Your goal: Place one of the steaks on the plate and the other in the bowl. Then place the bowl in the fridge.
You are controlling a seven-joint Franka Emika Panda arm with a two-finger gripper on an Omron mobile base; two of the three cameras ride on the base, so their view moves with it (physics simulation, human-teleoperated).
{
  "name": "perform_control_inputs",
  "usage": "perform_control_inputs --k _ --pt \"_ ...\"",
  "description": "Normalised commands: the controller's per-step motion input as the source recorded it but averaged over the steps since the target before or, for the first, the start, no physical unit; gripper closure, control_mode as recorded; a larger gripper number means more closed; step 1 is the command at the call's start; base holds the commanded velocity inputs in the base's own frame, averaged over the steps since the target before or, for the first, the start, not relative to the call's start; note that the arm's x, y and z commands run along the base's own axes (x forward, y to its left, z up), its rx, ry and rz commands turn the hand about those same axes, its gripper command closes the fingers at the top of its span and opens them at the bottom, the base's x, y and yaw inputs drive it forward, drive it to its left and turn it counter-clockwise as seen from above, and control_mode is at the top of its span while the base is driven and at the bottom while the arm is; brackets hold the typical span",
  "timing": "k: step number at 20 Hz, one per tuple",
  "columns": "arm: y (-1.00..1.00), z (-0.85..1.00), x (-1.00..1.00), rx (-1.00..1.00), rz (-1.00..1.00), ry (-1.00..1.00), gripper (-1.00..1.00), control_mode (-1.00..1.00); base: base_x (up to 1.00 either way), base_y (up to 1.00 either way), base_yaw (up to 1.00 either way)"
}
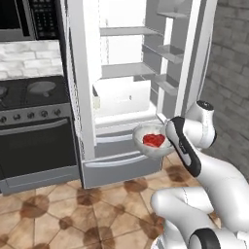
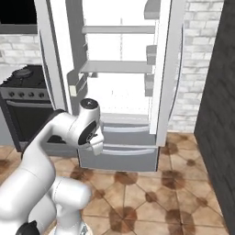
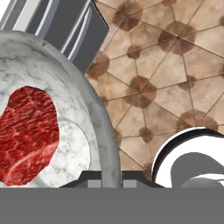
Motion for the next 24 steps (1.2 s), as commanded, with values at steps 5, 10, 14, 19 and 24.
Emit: perform_control_inputs --k 5,10,14,19,24 --pt "0.00 0.00 0.00 0.00 0.00 0.00 1.00 1.00 0.80 -0.11 0.01" --pt "0.00 0.00 0.00 0.00 0.00 0.00 1.00 1.00 0.64 -0.21 0.01" --pt "0.00 0.00 0.00 0.00 0.00 0.00 1.00 1.00 0.50 -0.28 0.04" --pt "0.00 0.00 0.00 0.00 0.00 0.00 1.00 1.00 0.29 -0.22 0.03" --pt "0.00 0.00 0.00 0.00 0.00 0.00 1.00 1.00 0.31 -0.30 0.05"
